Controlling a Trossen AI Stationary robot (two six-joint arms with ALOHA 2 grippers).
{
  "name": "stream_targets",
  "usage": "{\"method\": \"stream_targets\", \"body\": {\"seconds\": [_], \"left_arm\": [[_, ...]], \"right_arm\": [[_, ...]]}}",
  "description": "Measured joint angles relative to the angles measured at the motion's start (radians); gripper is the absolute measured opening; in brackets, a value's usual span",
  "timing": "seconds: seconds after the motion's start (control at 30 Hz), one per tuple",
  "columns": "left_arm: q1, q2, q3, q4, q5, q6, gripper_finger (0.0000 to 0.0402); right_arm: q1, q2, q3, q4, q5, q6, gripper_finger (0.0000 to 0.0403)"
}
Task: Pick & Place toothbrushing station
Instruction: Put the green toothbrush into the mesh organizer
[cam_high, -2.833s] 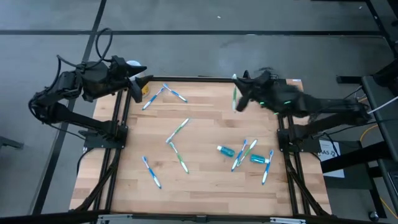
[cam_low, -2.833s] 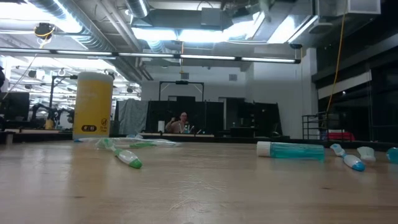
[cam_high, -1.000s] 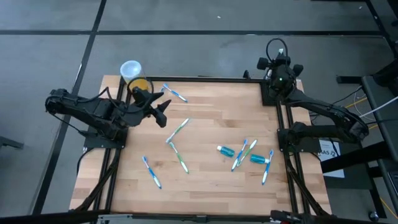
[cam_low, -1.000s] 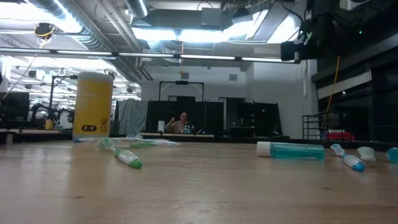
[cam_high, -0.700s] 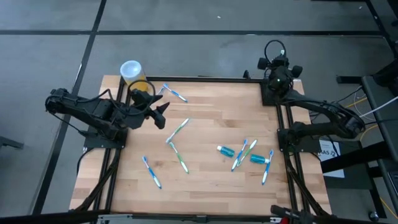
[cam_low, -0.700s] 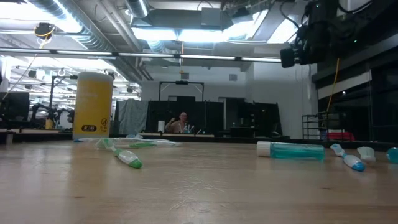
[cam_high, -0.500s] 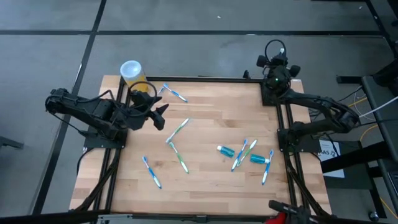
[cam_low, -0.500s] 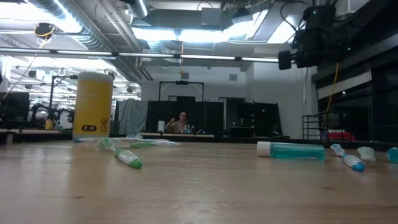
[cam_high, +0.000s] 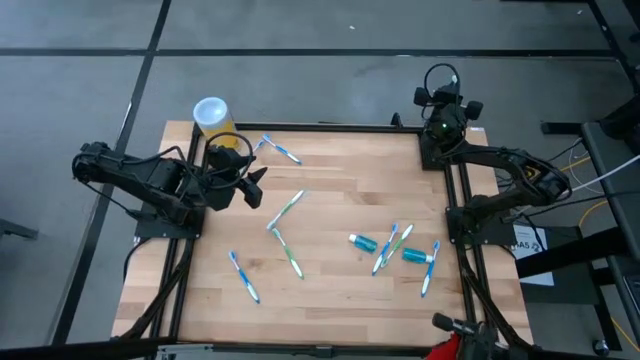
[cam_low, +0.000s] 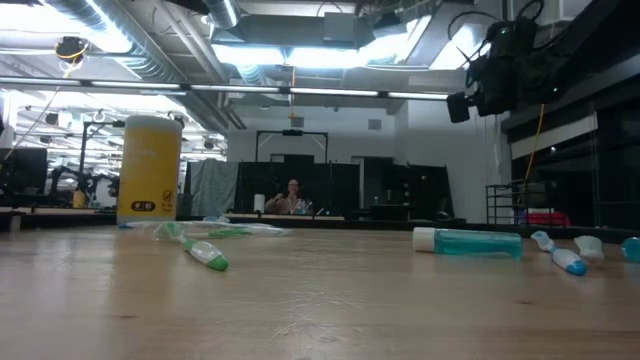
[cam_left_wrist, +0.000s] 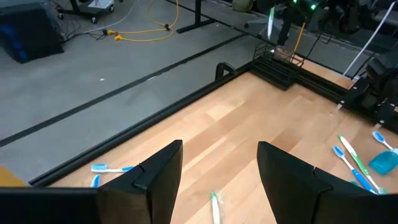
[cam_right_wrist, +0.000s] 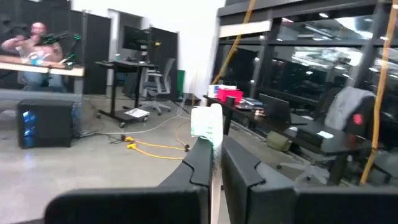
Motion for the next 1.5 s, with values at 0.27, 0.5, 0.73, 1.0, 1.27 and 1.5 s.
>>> {"method": "stream_targets", "body": {"seconds": [0.27,0.5,0.73,1.0,1.27,1.5], "left_arm": [[-0.015,0.000,0.000,-0.034,-0.007,-0.021,0.0203],[-0.036,0.001,0.000,-0.091,-0.061,-0.024,0.0203],[-0.068,0.001,0.000,-0.097,-0.083,-0.024,0.0203],[-0.116,0.001,0.000,-0.107,-0.114,-0.043,0.0203],[-0.166,0.001,0.000,-0.127,-0.167,-0.085,0.0203],[-0.166,0.001,0.000,-0.144,-0.170,-0.100,0.0203]], "right_arm": [[-0.014,0.041,-0.042,0.008,-0.053,0.067,0.0016],[-0.021,0.059,-0.071,0.053,-0.098,0.039,0.0016],[-0.025,0.059,-0.114,0.052,-0.159,0.040,0.0016],[-0.034,0.059,-0.126,0.041,-0.229,0.077,0.0016],[-0.048,0.059,-0.172,0.053,-0.340,0.149,0.0085],[-0.048,0.059,-0.172,0.015,-0.335,0.201,0.0124]]}}
